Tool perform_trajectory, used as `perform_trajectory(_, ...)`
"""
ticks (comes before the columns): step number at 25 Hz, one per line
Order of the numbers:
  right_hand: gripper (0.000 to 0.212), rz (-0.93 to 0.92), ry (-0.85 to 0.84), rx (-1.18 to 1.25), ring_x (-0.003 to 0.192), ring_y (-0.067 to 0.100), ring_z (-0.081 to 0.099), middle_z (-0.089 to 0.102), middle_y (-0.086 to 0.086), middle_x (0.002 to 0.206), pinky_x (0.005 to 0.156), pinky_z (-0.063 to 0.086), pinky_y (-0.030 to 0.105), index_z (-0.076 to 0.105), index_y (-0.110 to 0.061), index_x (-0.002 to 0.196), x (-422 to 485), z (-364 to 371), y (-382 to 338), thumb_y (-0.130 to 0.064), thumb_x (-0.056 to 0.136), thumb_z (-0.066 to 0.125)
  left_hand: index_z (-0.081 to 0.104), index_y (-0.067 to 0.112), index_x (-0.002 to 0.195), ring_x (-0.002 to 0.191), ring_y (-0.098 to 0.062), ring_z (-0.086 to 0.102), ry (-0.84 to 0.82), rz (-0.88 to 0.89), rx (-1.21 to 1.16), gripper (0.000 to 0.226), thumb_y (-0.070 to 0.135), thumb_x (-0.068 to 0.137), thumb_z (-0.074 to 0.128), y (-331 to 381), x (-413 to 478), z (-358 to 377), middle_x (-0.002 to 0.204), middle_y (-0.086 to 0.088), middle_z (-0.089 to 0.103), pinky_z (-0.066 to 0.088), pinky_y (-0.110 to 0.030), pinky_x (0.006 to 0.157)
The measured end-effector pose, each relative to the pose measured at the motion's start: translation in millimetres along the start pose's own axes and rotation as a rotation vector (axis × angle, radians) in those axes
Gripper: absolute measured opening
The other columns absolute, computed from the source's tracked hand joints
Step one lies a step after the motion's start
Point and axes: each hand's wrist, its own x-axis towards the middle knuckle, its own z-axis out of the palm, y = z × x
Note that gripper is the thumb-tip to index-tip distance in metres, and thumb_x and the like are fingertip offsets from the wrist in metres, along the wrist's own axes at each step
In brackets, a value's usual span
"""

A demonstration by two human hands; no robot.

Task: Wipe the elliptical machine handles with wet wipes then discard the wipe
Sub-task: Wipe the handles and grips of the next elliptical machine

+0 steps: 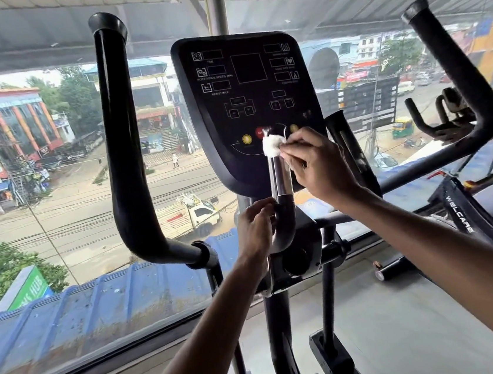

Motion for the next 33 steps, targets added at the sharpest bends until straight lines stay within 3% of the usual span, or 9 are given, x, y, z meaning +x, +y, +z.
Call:
perform_trajectory(4, 0.015, 0.015, -0.019, 0.012, 0.089, 0.021, 0.068, 0.068, 0.006, 0.1, 0.08, 0.057, 0.031, 0.078, -0.007, 0.108, -64, -5, -27, -0.012, 0.097, 0.069, 0.076, 0.013, 0.095, 0.086, -0.017, 0.066, -0.063, 0.043, 0.018, 0.044, -0.011, 0.092, 0.039, 0, -3, -5, 0.09, -0.004, 0.074, 0.052, -0.021, 0.075)
perform_trajectory(8, 0.022, 0.154, 0.016, 0.028, 0.094, 0.023, 0.068, 0.07, 0.007, 0.106, 0.087, 0.054, 0.027, 0.077, -0.007, 0.115, -109, 3, -52, -0.006, 0.093, 0.074, 0.076, 0.005, 0.104, 0.091, -0.027, 0.068, -0.081, 0.028, 0.022, 0.035, 0.007, 0.091, 0.043, -1, 0, -4, 0.103, -0.023, 0.075, 0.051, -0.037, 0.087)
perform_trajectory(11, 0.02, 0.27, 0.112, 0.003, 0.093, 0.023, 0.068, 0.071, 0.005, 0.106, 0.085, 0.048, 0.021, 0.078, -0.009, 0.114, -79, 11, -52, -0.01, 0.096, 0.07, 0.073, 0.001, 0.103, 0.103, -0.039, 0.072, -0.073, -0.018, 0.029, 0.032, 0.017, 0.093, 0.047, -2, 3, -2, 0.108, -0.02, 0.076, 0.055, -0.046, 0.099)
perform_trajectory(15, 0.026, 0.222, 0.073, -0.005, 0.101, 0.024, 0.065, 0.068, 0.004, 0.113, 0.088, 0.052, 0.027, 0.075, -0.013, 0.12, -98, 17, -60, -0.009, 0.095, 0.069, 0.069, 0.011, 0.09, 0.089, -0.029, 0.063, -0.039, -0.065, -0.025, 0.04, 0.036, 0.103, 0.04, 6, -1, -4, 0.089, -0.007, 0.073, 0.046, -0.042, 0.087)
perform_trajectory(19, 0.02, 0.308, 0.173, 0.061, 0.097, 0.023, 0.07, 0.071, 0.004, 0.11, 0.084, 0.059, 0.037, 0.077, -0.013, 0.117, -154, 21, -76, -0.015, 0.101, 0.066, 0.073, 0.013, 0.088, 0.082, -0.024, 0.068, -0.058, -0.107, 0.011, 0.046, 0.034, 0.107, 0.037, 16, -5, -3, 0.082, -0.001, 0.078, 0.045, -0.039, 0.084)
perform_trajectory(23, 0.017, 0.552, 0.378, 0.143, 0.094, 0.02, 0.069, 0.073, 0.006, 0.101, 0.08, 0.059, 0.039, 0.077, -0.006, 0.113, -116, 34, -69, -0.009, 0.099, 0.068, 0.074, 0.004, 0.103, 0.093, -0.029, 0.069, -0.094, -0.08, 0.076, 0.042, 0.035, 0.089, 0.05, 17, -6, -1, 0.102, -0.012, 0.078, 0.049, -0.042, 0.09)
perform_trajectory(29, 0.014, 0.582, 0.4, 0.34, 0.086, 0.016, 0.073, 0.076, 0.005, 0.098, 0.075, 0.061, 0.039, 0.078, -0.003, 0.107, -120, 35, -61, -0.005, 0.096, 0.069, 0.076, 0.004, 0.108, 0.092, -0.027, 0.071, -0.044, -0.084, 0.168, 0.034, 0.024, 0.097, 0.051, 19, -8, 3, 0.109, -0.015, 0.077, 0.053, -0.041, 0.094)
perform_trajectory(33, 0.016, 0.505, 0.403, 0.343, 0.088, 0.014, 0.073, 0.077, 0.007, 0.099, 0.078, 0.062, 0.031, 0.078, -0.002, 0.107, -70, 33, -39, -0.009, 0.096, 0.069, 0.075, 0.002, 0.109, 0.103, -0.033, 0.072, -0.03, -0.068, 0.229, 0.035, 0.022, 0.1, 0.048, 20, -9, 4, 0.113, -0.02, 0.075, 0.052, -0.043, 0.101)
